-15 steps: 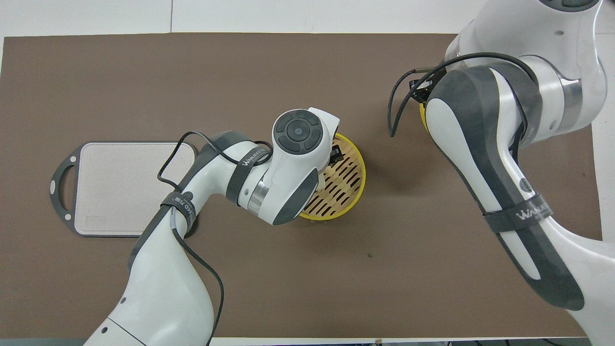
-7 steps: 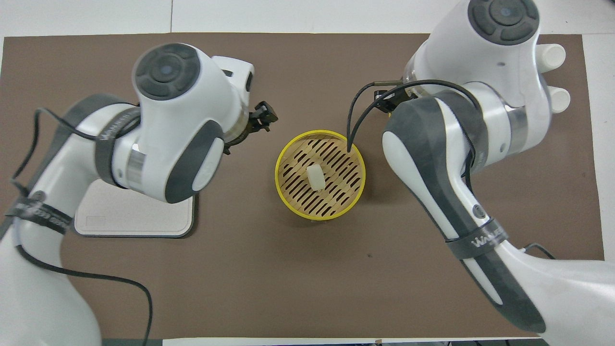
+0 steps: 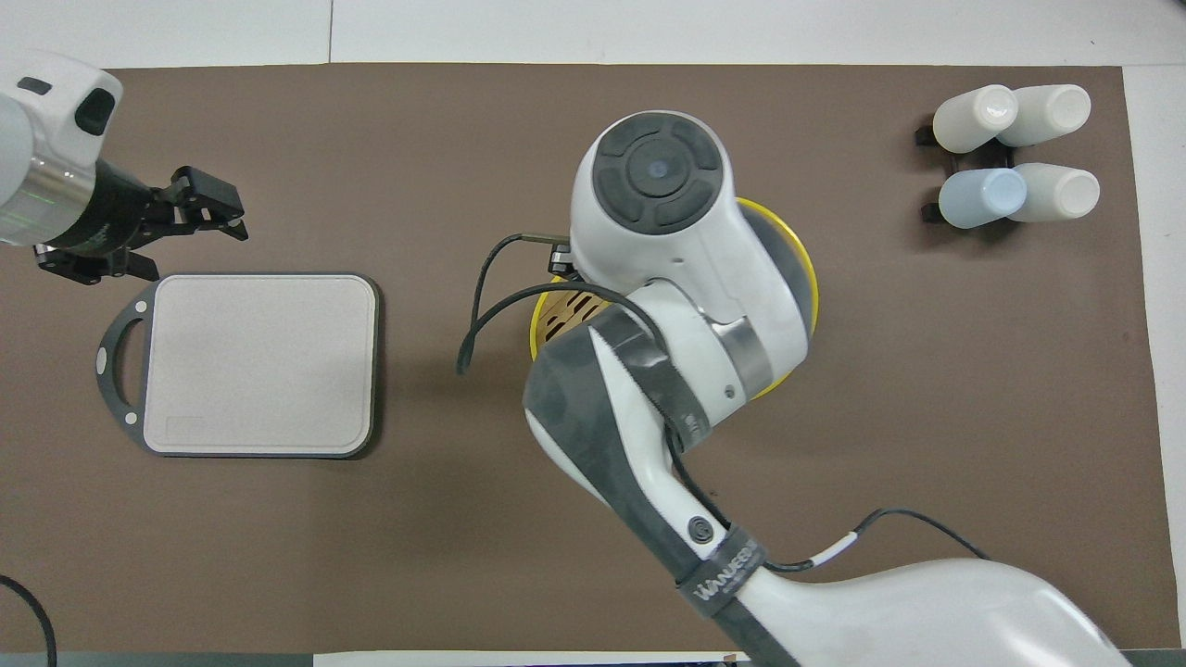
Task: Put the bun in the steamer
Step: 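Lower the lid onto the steamer with the right gripper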
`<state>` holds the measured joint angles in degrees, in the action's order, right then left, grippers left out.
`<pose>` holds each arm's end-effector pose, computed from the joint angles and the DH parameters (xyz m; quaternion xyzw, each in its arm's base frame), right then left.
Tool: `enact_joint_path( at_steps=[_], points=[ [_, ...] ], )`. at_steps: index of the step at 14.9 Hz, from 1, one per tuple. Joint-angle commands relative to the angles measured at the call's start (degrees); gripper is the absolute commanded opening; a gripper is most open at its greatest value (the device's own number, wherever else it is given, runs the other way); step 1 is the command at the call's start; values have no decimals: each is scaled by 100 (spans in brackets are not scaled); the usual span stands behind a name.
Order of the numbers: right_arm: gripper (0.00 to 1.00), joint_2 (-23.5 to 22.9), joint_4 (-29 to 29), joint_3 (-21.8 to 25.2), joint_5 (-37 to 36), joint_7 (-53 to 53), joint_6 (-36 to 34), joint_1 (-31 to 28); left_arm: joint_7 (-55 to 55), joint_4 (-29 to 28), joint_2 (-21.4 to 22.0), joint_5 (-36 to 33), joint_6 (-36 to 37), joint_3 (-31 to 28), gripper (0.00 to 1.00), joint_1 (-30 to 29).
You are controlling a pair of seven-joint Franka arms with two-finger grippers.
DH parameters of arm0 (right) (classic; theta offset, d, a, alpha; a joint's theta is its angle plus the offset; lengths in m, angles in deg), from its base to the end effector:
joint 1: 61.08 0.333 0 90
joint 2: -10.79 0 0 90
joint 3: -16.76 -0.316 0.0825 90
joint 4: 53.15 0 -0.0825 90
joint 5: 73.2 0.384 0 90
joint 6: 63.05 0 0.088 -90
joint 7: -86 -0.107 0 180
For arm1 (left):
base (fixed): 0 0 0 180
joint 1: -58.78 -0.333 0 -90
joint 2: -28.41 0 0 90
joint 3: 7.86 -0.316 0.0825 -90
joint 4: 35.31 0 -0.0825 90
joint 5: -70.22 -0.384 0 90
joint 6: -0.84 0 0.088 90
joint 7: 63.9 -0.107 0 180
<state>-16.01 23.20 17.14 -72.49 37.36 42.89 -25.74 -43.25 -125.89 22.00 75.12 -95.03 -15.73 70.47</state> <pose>0.5742 0.4037 0.4683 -0.9924 0.1202 -0.0151 0.0196 0.5920 -0.0519 0.5651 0.9879 0.1506 -0.0164 0.0321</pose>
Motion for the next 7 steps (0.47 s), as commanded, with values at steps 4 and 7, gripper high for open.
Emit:
enact_joint_path(
  at_steps=[4,7],
  points=[
    [0,-1151,-1403,51,-80,-690,-135,376,-1106,197,175,-480,497,75,100,-369],
    [0,-1221,-1421,42,-80,-691,66,412,-1599,190,307,-437,718,75,100,-728]
  ],
)
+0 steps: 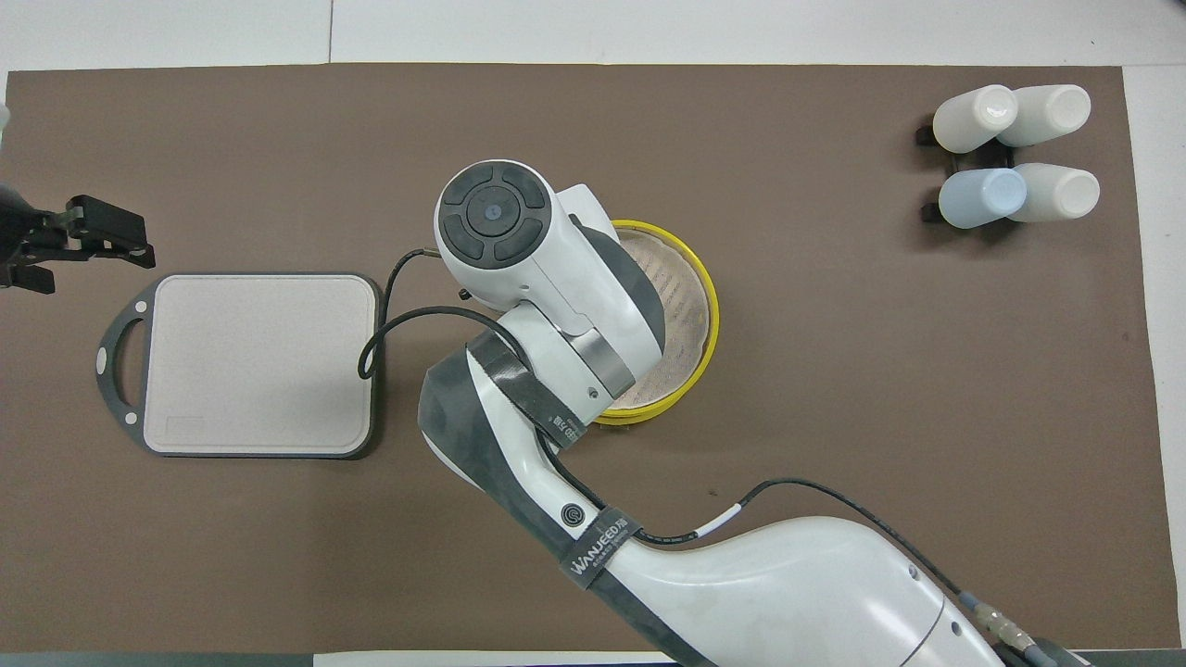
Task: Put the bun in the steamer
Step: 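Lower the lid onto the steamer with the right gripper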
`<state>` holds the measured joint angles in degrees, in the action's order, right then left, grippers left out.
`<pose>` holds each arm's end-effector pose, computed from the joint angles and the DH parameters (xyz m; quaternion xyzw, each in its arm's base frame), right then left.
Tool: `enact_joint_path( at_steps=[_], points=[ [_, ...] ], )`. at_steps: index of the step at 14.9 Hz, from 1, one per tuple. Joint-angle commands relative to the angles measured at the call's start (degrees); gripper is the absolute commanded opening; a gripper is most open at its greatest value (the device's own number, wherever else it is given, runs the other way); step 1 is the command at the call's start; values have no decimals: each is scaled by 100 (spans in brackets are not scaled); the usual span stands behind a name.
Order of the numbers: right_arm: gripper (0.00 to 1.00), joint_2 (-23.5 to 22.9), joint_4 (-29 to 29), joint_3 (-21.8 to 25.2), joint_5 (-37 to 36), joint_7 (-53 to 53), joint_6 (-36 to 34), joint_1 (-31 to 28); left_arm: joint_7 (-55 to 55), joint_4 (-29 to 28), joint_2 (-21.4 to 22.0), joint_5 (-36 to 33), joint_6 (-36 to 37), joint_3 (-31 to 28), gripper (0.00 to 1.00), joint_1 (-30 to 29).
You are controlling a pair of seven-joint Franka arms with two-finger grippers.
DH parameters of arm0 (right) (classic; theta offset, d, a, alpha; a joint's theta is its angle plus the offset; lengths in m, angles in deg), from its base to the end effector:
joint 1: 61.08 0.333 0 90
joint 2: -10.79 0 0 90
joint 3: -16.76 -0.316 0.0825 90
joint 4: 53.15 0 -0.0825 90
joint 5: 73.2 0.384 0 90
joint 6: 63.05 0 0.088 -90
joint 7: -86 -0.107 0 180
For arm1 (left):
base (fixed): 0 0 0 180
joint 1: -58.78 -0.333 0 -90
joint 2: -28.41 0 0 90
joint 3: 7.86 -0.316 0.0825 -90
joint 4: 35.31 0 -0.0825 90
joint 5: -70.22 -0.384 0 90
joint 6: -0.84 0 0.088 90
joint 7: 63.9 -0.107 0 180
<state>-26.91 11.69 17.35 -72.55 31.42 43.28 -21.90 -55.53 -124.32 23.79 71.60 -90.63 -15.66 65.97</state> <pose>0.5813 0.4678 0.4288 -0.9897 0.1392 -0.0210 0.0257 0.5799 0.0006 0.5895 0.9967 0.0787 -0.0189 0.0053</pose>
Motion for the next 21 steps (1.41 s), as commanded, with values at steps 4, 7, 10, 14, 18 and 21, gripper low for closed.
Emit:
enact_joint_path(
  at_steps=[4,7,10,14,18,21],
  points=[
    [0,-158,-218,12,-47,-88,327,11,-415,-64,303,-76,586,174,100,-385],
    [0,-132,-183,3,-47,-53,266,-51,-372,-318,558,-76,754,367,100,-438],
    [0,-88,-112,3,22,-53,143,-68,-371,-328,567,-76,684,420,100,-394],
    [0,-79,-51,3,58,-44,72,-121,-328,-451,576,-76,500,376,100,-394],
    [0,-62,125,-14,67,-27,90,-95,-407,-425,567,-76,359,402,100,-499],
    [0,17,301,-41,76,-27,90,-86,-389,-424,558,-85,306,455,100,-552]
  ],
)
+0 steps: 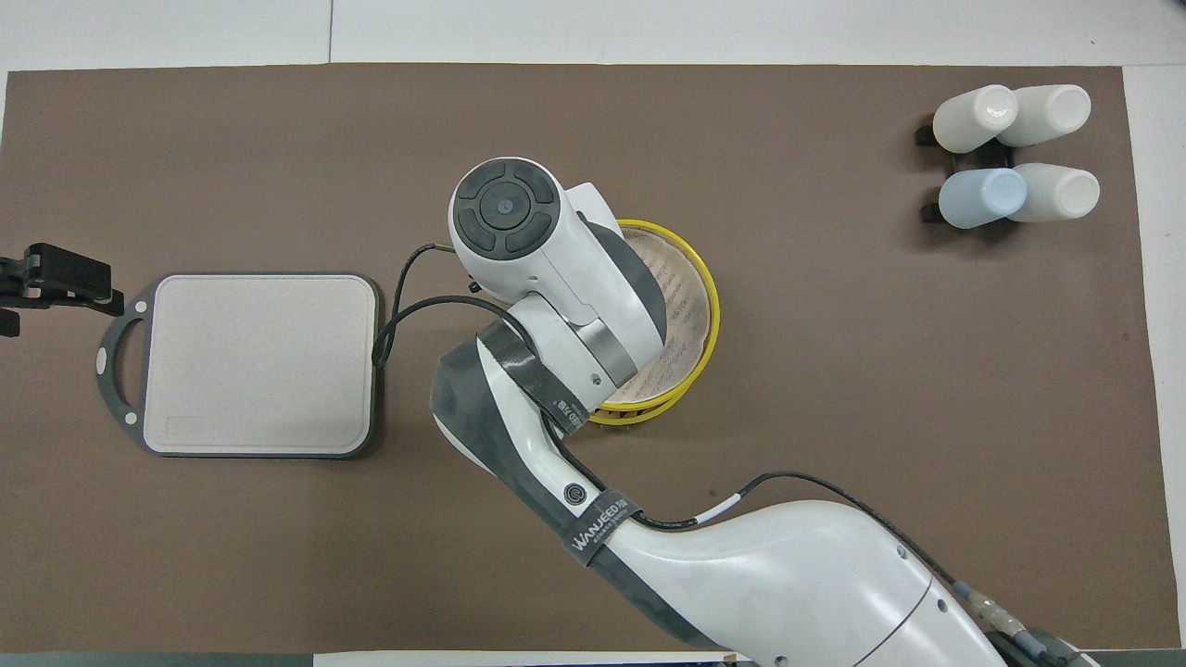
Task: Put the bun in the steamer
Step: 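Lower the lid onto the steamer with the right gripper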
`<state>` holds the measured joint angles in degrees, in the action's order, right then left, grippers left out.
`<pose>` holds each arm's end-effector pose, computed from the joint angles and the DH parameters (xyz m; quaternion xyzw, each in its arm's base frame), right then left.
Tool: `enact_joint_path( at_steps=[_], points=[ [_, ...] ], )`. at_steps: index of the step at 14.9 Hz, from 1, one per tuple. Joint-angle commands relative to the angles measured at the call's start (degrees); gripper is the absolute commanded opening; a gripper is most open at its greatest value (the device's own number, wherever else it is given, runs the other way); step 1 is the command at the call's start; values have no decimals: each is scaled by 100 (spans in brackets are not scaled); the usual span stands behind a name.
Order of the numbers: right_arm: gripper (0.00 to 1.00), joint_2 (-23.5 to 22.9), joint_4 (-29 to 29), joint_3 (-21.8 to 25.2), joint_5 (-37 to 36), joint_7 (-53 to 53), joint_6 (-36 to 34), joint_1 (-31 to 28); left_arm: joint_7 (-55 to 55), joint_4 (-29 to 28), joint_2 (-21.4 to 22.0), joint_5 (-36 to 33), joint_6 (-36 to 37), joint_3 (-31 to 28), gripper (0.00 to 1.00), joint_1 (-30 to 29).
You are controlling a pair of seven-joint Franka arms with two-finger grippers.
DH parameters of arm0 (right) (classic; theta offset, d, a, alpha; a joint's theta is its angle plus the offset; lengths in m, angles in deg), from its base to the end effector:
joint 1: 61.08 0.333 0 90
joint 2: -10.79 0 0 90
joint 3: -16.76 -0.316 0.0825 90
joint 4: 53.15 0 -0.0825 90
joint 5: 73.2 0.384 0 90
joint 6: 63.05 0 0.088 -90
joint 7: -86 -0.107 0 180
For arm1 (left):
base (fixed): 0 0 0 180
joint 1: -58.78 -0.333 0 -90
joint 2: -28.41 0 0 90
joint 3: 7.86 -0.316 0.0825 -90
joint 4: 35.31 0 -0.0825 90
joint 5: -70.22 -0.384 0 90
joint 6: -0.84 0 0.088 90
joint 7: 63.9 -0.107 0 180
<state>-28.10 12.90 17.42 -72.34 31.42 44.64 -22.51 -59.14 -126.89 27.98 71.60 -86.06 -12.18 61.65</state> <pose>0.5879 0.4623 0.4052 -0.9890 0.1457 -0.0140 0.0198 0.5495 0.0111 0.6030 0.9975 0.0540 -0.0449 0.0105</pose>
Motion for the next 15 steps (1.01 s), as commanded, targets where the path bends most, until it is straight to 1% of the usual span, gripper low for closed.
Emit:
enact_joint_path(
  at_steps=[1,6,9,13,15],
  points=[
    [0,171,232,-49,55,-27,-38,-8,-37,-184,139,-85,-135,97,100,-119],
    [0,233,374,-57,46,-35,6,27,-63,-167,139,-85,-152,308,100,-374],
    [0,250,409,-66,55,-35,6,124,-46,-158,122,-85,-169,369,100,-383],
    [0,329,637,-66,46,-35,199,141,-46,-158,130,-85,-187,405,100,-427],
    [0,426,900,-66,46,-35,436,133,-46,-141,122,-93,-178,414,100,-436]
  ],
)
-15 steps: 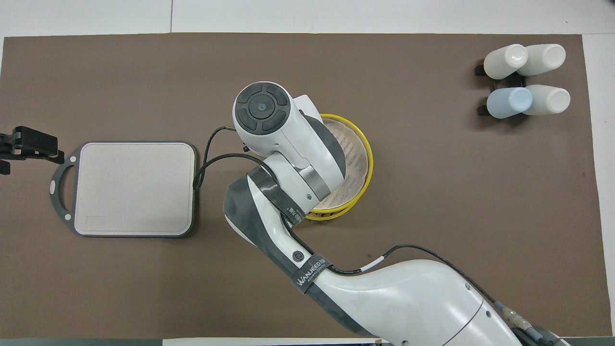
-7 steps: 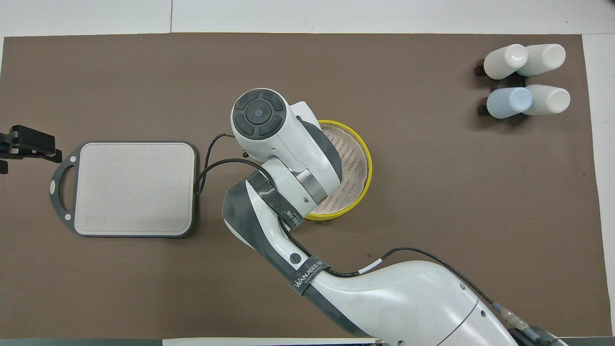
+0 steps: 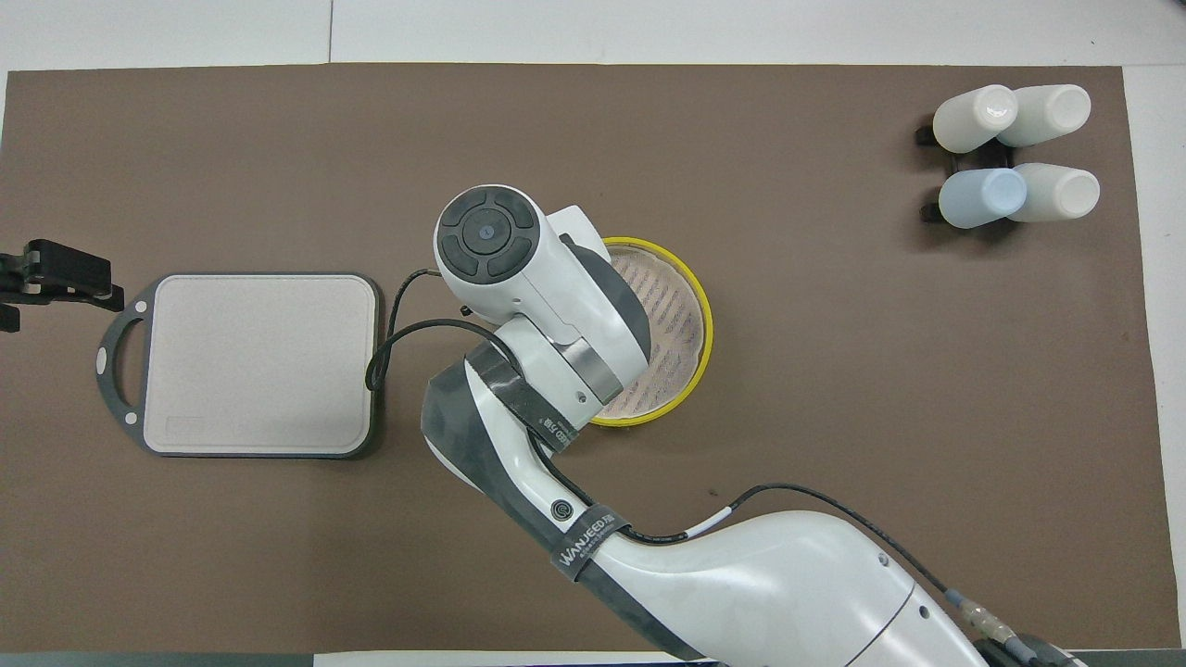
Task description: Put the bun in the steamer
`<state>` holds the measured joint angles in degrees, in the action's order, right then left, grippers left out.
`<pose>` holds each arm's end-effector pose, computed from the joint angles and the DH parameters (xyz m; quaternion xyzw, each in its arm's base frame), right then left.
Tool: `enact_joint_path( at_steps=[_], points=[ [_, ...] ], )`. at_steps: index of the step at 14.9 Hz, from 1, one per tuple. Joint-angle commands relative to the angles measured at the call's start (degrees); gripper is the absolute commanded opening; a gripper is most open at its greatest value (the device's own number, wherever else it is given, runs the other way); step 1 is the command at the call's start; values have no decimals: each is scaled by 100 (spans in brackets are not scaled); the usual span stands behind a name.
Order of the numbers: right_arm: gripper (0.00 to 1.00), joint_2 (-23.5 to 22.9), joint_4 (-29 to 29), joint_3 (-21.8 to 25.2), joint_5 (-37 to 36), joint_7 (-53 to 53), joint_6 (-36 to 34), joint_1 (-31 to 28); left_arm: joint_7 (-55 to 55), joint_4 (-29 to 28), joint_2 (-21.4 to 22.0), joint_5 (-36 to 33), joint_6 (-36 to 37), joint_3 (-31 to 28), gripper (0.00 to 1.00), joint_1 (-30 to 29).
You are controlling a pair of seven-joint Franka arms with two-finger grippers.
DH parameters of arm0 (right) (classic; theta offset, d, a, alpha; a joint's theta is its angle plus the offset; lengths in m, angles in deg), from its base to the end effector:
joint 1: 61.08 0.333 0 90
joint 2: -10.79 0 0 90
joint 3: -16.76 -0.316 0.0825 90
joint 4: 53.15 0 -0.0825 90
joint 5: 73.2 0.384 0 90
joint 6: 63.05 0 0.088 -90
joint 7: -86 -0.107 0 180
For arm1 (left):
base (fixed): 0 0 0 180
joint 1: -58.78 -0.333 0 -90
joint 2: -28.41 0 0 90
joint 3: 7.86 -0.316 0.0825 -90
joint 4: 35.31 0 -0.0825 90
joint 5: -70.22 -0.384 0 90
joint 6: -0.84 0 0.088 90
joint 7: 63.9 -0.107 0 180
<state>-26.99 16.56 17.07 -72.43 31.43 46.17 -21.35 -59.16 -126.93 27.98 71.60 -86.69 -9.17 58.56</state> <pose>0.5712 0.4721 0.3912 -0.9909 0.1333 -0.0068 0.0143 0.5507 0.0120 0.6035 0.9977 0.0546 -0.0397 0.0108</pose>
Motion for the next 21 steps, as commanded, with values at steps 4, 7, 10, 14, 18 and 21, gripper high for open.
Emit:
enact_joint_path(
  at_steps=[4,7,10,14,18,21],
  points=[
    [95,377,614,-22,-32,113,355,-1,-79,-93,104,-85,-124,139,100,-127],
    [100,490,526,-13,-243,386,196,8,-254,-120,104,-85,-256,139,100,-118],
    [100,1008,508,-13,-147,569,39,-307,-255,-120,113,-85,-221,122,100,-127],
    [100,1781,526,-5,-130,2419,-1198,-1080,-245,-129,113,-85,-239,157,100,-110],
    [100,2371,753,-5,-130,4224,-2053,-2073,-193,-128,104,-85,-379,280,100,-110],
    [100,2845,1411,-5,-121,5207,-1967,-2776,-202,-128,113,-85,-397,280,100,-75]
  ],
)
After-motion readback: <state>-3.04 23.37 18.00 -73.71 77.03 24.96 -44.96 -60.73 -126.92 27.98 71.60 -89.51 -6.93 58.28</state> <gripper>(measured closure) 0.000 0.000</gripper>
